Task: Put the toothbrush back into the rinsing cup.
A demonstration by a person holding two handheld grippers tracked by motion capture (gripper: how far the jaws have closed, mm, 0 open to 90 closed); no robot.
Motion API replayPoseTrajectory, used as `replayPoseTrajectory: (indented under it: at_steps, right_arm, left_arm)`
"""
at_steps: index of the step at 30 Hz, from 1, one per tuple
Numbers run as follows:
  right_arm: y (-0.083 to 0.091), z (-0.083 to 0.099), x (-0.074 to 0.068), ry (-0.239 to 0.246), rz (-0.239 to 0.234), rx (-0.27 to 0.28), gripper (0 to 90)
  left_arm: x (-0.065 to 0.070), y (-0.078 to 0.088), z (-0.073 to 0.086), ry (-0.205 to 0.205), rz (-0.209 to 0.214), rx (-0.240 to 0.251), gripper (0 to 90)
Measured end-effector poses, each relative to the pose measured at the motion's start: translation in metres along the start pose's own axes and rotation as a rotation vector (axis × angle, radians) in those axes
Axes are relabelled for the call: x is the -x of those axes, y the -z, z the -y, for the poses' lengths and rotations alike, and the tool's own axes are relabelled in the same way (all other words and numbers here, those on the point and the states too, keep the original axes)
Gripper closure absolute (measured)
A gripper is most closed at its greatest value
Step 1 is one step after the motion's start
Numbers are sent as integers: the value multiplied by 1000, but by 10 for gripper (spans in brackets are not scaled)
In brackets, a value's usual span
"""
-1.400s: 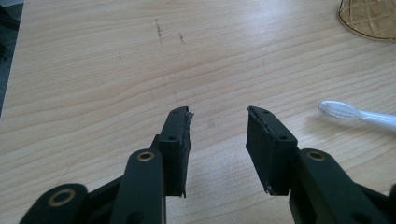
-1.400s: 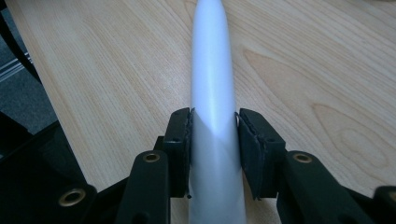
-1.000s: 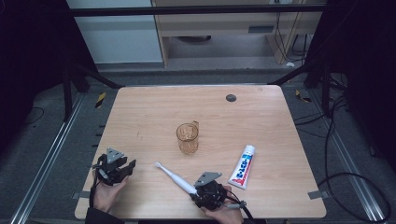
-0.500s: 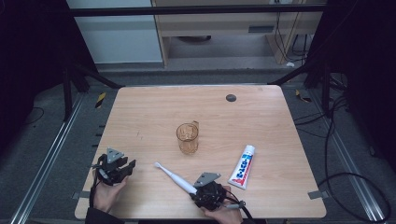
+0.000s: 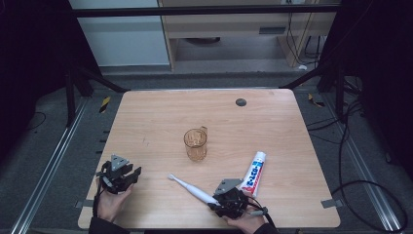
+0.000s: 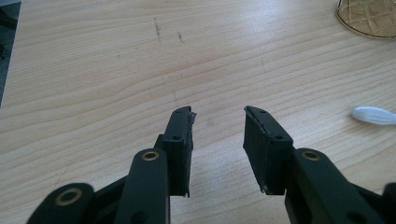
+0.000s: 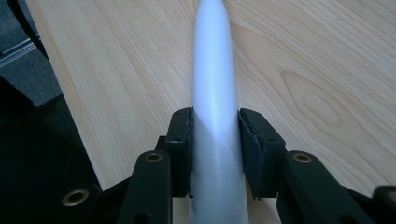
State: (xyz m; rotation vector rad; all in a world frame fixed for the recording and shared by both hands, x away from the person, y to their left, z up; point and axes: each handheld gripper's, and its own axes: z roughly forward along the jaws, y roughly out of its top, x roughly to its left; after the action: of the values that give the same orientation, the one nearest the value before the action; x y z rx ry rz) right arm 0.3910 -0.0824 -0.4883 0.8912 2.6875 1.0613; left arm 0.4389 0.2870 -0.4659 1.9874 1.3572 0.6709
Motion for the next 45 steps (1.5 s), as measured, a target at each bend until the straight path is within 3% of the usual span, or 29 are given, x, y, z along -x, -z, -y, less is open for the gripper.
replayPoseTrajectory:
  at_steps: [11,21,24,36,45]
  right_arm:
    - [19,21,21,-8,20,-13,658]
    - [23,27,22,-3,38,-20,640]
    - [24,26,20,0,33,-10,602]
    - [35,8,23,-72,56,81,521]
    - [37,-9,31,-116,93,78,511]
  left_arm:
    - [-1,0,1,-5,-10,12,578]
    - [-1,0,2,-13,-27,43,544]
    - [-2,-1,3,-32,-42,56,533]
    - [-4,-2,4,-13,-31,58,536]
    - [-4,-4,5,-6,-22,62,480]
